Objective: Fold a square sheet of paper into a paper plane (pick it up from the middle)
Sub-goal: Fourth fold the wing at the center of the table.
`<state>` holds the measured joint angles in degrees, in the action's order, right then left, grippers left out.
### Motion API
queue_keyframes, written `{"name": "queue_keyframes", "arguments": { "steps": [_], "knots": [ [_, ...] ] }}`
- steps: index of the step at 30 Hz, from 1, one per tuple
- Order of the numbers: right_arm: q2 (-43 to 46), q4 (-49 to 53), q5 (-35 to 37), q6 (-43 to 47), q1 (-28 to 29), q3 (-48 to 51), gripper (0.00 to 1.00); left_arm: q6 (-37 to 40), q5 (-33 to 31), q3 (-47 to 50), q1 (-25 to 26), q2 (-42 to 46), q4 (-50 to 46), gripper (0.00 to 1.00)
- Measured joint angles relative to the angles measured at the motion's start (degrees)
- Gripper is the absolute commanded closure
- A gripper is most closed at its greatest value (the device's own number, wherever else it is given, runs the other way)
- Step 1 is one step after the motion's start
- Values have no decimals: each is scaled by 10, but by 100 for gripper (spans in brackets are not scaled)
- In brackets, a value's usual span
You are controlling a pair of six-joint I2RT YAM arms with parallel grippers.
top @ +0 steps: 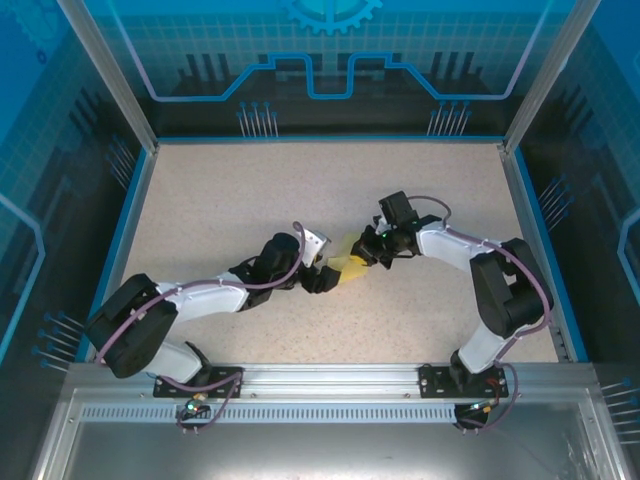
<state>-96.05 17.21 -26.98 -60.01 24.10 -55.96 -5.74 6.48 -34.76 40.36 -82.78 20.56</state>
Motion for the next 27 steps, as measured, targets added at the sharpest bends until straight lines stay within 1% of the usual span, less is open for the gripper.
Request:
{"name": "queue_keyframes", "arguments": {
  "steps": [3, 5, 9, 17, 19, 21, 27],
  "knots": [
    [-2, 1, 0, 0, 1, 0, 100, 10, 9, 0, 5, -10, 13, 33],
    [-2, 1, 0, 0, 2, 0, 100, 24, 11, -2, 15, -27, 18, 35],
    [-2, 1, 0, -5, 2, 0, 100, 47, 8, -3, 35, -68, 26, 45],
    [-2, -8, -3, -23, 2, 1, 100, 76, -41, -2, 48, -114, 91, 58],
    [-2, -13, -5, -30, 2, 1, 100, 88, -54, -2, 54, -128, 108, 64],
    [-2, -14, -7, -33, 2, 1, 100, 100, -64, -2, 60, -140, 119, 67],
    [-2, -14, -7, -37, 2, 4, 100, 122, -83, 11, 64, -148, 148, 77]
  ]
}}
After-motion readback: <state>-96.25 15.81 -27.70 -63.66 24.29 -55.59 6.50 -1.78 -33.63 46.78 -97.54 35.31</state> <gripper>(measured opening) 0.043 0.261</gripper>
